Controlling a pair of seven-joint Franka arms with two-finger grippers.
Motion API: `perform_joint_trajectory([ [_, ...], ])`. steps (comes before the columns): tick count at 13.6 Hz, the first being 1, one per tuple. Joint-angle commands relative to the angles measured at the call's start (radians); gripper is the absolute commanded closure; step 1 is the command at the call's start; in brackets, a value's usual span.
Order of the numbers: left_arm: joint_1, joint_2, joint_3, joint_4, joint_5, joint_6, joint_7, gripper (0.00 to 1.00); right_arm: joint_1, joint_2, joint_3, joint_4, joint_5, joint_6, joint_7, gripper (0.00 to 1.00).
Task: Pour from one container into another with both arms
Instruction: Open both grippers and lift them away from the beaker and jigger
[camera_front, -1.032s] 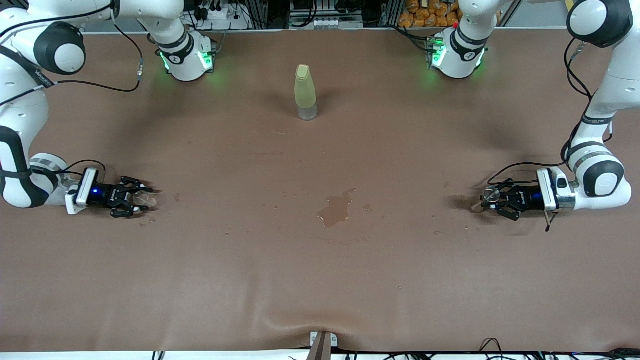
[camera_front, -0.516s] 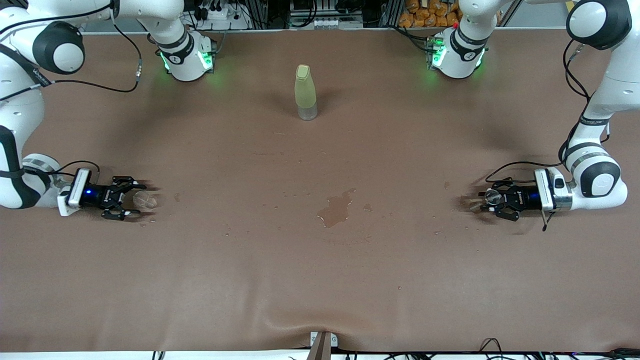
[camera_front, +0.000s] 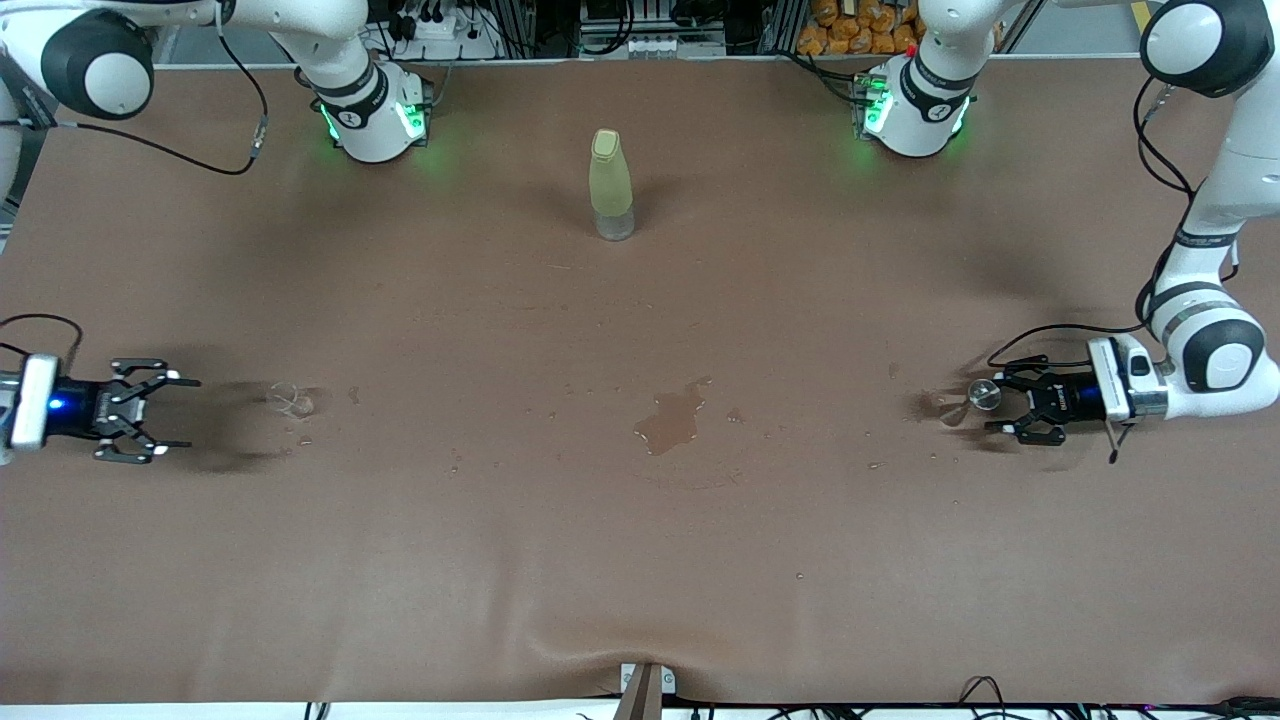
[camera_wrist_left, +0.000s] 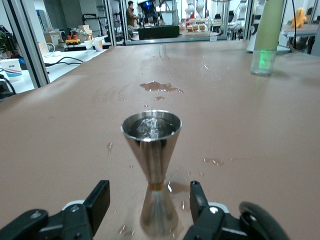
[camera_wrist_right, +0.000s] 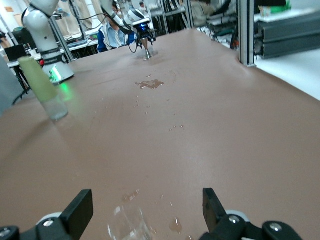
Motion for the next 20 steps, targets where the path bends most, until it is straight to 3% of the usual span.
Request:
perform_joint_trajectory([
  [1, 0.005, -0.015, -0.007, 0.090, 0.061, -0.065, -0.048, 0.24, 0.083, -0.069, -0.001, 0.020, -0.052, 0.005, 0.208, 0.03],
  [5, -0.001, -0.059, -0.028, 0.213, 0.119, -0.143, -0.294, 0.23, 0.193, -0.224, 0.000, 0.017, -0.148, 0.016, 0.517, 0.00],
  [9, -0.002, -0.139, -0.121, 0.234, 0.121, -0.148, -0.528, 0.20, 0.279, -0.324, 0.000, 0.012, -0.223, 0.026, 0.850, 0.00],
  [11, -0.083, -0.234, -0.134, 0.294, 0.145, -0.143, -0.633, 0.19, 0.349, -0.376, -0.001, 0.009, -0.297, 0.040, 0.999, 0.00],
  [14, -0.119, -0.282, -0.146, 0.294, 0.147, -0.128, -0.828, 0.17, 0.412, -0.428, -0.009, -0.015, -0.344, 0.074, 1.167, 0.00],
  [16, -0.148, -0.302, -0.126, 0.294, 0.182, -0.111, -0.905, 0.00, 0.466, -0.591, -0.021, -0.206, -0.459, 0.245, 1.240, 0.00],
  [17, -0.154, -0.319, -0.128, 0.296, 0.237, -0.099, -0.959, 0.00, 0.491, -0.655, -0.023, -0.280, -0.495, 0.297, 1.298, 0.00],
  [20, -0.165, -0.401, -0.128, 0.293, 0.419, -0.025, -1.164, 0.00, 0.548, -0.718, -0.023, -0.291, -0.739, 0.304, 1.490, 0.00],
])
